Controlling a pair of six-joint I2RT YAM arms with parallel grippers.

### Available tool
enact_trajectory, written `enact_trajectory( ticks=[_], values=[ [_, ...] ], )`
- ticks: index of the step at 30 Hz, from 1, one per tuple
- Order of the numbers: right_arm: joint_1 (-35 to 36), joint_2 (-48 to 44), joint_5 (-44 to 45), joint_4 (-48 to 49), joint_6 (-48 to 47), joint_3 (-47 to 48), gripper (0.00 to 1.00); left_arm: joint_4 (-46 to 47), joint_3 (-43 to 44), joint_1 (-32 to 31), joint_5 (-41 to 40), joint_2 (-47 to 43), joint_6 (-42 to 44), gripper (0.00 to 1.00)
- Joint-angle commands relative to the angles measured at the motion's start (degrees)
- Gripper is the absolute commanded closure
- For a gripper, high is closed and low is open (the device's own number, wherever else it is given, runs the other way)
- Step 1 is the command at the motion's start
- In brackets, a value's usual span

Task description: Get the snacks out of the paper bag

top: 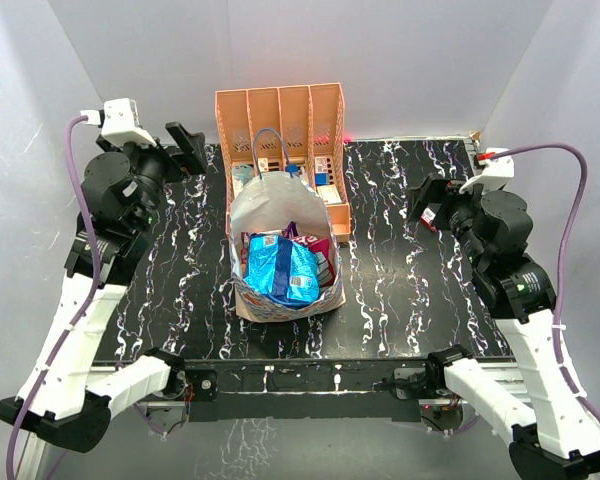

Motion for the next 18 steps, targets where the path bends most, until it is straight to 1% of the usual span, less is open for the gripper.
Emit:
enact_trajectory(
  ticks=[1, 5, 8, 14, 18],
  values=[
    [-0.94, 3.05, -13.94, 6.01, 1.15, 0.38, 0.02, 4.9, -1.65, -1.92, 1.73, 0.93, -3.11, 0.02],
    [-1.13, 9.03, -25.24, 9.9, 2.87, 1.38, 0.02, 9.24, -4.7, -3.26, 2.82, 1.3, -3.78, 0.02],
    [-0.24, 13.38, -30.71, 13.74, 3.75, 2.16, 0.02, 11.51, -7.53, -4.75, 1.38, 0.11, -2.51, 0.02],
    [4.3, 23.4, -37.41, 21.53, 3.61, 5.16, 0.02, 18.55, -15.95, -6.71, -1.73, -6.03, 0.76, 0.02],
    [8.38, 31.12, -37.97, 23.65, 1.19, 10.17, 0.02, 22.66, -20.84, -9.5, -5.88, -10.1, 4.69, 0.01]
  ],
)
